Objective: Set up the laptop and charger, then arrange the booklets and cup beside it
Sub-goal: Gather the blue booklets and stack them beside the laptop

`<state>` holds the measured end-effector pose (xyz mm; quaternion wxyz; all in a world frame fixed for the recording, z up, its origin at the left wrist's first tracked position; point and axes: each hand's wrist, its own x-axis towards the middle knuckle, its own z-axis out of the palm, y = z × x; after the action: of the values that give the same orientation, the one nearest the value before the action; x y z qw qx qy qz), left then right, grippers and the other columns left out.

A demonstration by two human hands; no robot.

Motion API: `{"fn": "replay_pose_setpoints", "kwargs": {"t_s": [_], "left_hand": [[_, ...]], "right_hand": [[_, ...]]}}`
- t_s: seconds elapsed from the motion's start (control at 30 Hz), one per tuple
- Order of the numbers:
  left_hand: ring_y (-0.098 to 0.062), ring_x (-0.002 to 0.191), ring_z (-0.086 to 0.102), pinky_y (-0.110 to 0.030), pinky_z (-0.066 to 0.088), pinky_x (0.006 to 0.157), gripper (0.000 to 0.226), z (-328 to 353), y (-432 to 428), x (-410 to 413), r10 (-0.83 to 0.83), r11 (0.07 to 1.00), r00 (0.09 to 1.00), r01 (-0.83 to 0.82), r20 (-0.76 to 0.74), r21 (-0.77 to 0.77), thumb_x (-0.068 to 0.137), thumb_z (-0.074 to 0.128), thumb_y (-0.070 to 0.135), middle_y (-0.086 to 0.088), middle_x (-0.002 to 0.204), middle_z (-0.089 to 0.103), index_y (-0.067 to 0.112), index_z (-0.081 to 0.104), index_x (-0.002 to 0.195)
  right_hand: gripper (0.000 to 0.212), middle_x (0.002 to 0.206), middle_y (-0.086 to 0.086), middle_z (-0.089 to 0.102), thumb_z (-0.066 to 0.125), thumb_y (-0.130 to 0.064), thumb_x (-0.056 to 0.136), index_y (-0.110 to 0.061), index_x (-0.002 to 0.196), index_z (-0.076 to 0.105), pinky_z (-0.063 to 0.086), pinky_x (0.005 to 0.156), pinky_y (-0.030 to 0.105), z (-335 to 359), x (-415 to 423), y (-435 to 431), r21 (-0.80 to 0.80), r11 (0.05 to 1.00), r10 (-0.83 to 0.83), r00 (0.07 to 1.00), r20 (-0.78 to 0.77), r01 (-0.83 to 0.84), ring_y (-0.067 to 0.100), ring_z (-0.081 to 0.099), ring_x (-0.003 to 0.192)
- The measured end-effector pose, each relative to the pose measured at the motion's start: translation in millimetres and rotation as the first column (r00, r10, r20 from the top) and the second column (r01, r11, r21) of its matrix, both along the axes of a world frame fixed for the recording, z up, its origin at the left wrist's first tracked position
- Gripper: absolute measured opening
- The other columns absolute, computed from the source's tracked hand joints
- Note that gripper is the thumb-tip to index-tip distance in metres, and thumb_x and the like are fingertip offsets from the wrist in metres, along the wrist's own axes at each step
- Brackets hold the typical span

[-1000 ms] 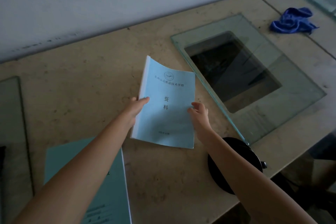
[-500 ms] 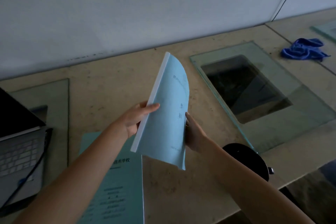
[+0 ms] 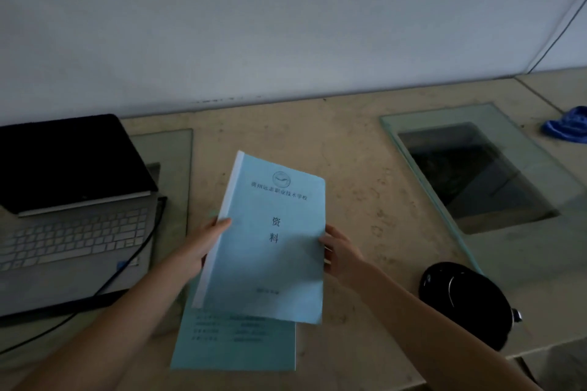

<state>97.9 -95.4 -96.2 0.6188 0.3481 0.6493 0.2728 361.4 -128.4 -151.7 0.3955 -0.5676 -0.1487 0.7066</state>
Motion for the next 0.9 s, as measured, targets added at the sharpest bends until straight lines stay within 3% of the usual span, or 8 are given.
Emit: {"fn": "replay_pose_setpoints", "kwargs": {"t_s": [0.1,0.2,0.3,0.43,0.57,0.67,0.8,0.9], "left_hand": [[-0.035,0.106,0.061,-0.048,0.047,0.095,0.038,-12.6,-18.7,-28.7,-0.005,0.998,0.998,0.001,-0.068,-0.061,0.093,0.053,0.028,-0.020,0.125,0.060,0.007,0.054,0.125],[-0.034,0.105,0.060,-0.049,0.046,0.096,0.041,-24.9,-38.2,-49.9,-0.023,0.994,0.992,0.010,-0.122,-0.106,0.090,0.057,0.027,-0.016,0.116,0.063,0.006,0.051,0.125],[-0.022,0.090,0.063,-0.036,0.051,0.076,0.036,-36.9,-58.1,-61.4,-0.060,0.992,0.985,0.042,-0.160,-0.117,0.090,0.058,0.023,-0.006,0.101,0.066,0.005,0.053,0.121],[-0.029,0.099,0.063,-0.043,0.051,0.089,0.039,-53.0,-77.0,-66.5,-0.079,0.995,0.972,0.065,-0.221,-0.071,0.090,0.059,0.019,-0.016,0.117,0.064,0.001,0.052,0.123],[-0.019,0.087,0.061,-0.026,0.050,0.067,0.037,-60.3,-84.6,-68.1,-0.124,0.990,0.935,0.141,-0.331,0.026,0.089,0.060,0.020,-0.013,0.114,0.064,0.005,0.052,0.121],[-0.017,0.083,0.060,-0.021,0.046,0.062,0.028,-60.6,-84.5,-69.7,-0.170,0.968,0.881,0.233,-0.441,0.093,0.089,0.060,0.021,-0.012,0.110,0.065,0.006,0.055,0.113],[-0.021,0.083,0.063,-0.031,0.053,0.068,0.028,-57.5,-86.7,-72.4,-0.186,0.937,0.800,0.320,-0.571,0.143,0.089,0.060,0.024,-0.012,0.101,0.066,0.006,0.054,0.110],[-0.025,0.088,0.063,-0.039,0.053,0.078,0.031,-54.5,-88.9,-74.3,-0.186,0.926,0.764,0.346,-0.618,0.148,0.089,0.060,0.021,-0.014,0.101,0.064,0.004,0.053,0.113]], "right_hand": [[0.035,0.098,0.006,0.060,0.038,-0.003,0.096,-0.022,0.121,0.054,0.047,0.069,0.032,1.0,-18.8,-4.7,-0.020,0.996,0.083,0.995,0.062,-0.082,0.020,0.058,0.081],[0.038,0.092,0.007,0.060,0.035,0.002,0.094,-0.015,0.123,0.054,0.049,0.054,0.027,-3.6,-34.1,-15.3,-0.024,0.991,0.134,0.986,0.099,-0.132,0.013,0.060,0.064],[0.034,0.091,0.004,0.068,0.039,0.001,0.092,-0.017,0.107,0.063,0.054,0.054,0.030,-12.6,-45.2,-29.9,-0.038,0.986,0.167,0.975,0.147,-0.163,0.016,0.067,0.069],[0.035,0.077,0.003,0.075,0.043,-0.001,0.090,-0.016,0.091,0.075,0.056,0.054,0.030,-20.0,-51.6,-43.7,-0.047,0.984,0.178,0.964,0.195,-0.172,0.019,0.072,0.068],[0.040,0.068,-0.001,0.074,0.045,-0.004,0.090,-0.023,0.080,0.078,0.055,0.054,0.027,-21.9,-52.5,-52.7,-0.030,0.987,0.160,0.953,0.257,-0.157,0.016,0.072,0.063],[0.041,0.071,0.000,0.075,0.045,-0.005,0.091,-0.025,0.080,0.079,0.056,0.057,0.028,-22.2,-51.0,-55.3,-0.007,0.989,0.146,0.950,0.277,-0.150,0.017,0.073,0.067],[0.037,0.076,-0.001,0.076,0.042,-0.005,0.093,-0.020,0.093,0.075,0.056,0.060,0.030,-22.4,-52.0,-56.2,0.011,0.994,0.105,0.949,0.299,-0.113,0.016,0.073,0.070],[0.042,0.078,-0.001,0.076,0.040,-0.003,0.092,-0.024,0.088,0.075,0.056,0.061,0.030,-22.3,-55.2,-55.7,0.013,0.995,0.091,0.941,0.326,-0.101,0.015,0.072,0.069]]}}
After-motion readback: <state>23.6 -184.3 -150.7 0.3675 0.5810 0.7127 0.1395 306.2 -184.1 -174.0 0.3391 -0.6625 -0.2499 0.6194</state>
